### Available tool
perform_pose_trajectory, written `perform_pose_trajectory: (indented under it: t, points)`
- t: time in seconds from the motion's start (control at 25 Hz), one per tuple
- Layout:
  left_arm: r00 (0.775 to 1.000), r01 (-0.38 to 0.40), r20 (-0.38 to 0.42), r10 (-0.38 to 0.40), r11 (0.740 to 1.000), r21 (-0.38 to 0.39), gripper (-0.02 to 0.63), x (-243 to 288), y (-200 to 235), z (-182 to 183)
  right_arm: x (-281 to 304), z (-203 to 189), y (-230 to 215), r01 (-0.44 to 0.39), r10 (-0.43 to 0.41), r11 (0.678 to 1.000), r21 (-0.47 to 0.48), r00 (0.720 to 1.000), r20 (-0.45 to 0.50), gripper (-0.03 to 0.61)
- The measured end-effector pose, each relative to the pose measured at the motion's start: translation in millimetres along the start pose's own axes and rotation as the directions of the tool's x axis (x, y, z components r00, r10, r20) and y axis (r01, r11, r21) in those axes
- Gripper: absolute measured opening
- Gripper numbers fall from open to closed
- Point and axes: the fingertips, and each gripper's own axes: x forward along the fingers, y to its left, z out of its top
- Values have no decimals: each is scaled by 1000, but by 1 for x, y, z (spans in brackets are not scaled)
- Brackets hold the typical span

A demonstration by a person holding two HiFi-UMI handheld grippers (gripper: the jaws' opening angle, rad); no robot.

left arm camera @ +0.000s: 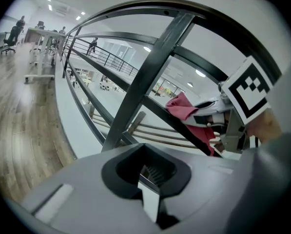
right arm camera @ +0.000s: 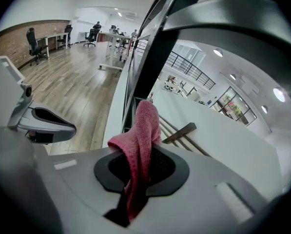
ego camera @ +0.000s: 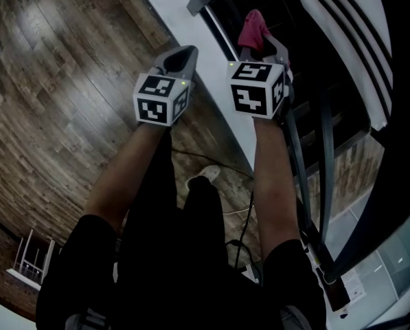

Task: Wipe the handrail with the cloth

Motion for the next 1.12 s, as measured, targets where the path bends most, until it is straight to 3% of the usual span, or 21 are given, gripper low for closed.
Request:
perform_pose_trajectory:
  t: [0.4, 0.72, 1.12]
  points:
    - [1000, -12, 1, 12, 999, -38, -2, 2, 22, 6, 12, 25, 5, 37, -40, 993, -111, 999, -29, 41]
    - [1000, -9, 8, 9, 999, -51, -2, 1, 33, 10, 22, 34, 4, 14, -15, 999, -49, 999, -28, 43]
    - [1000, 0, -20, -1, 999, -35, -2, -20, 38, -3, 30, 41, 9, 49, -55, 995, -90, 997, -61, 43]
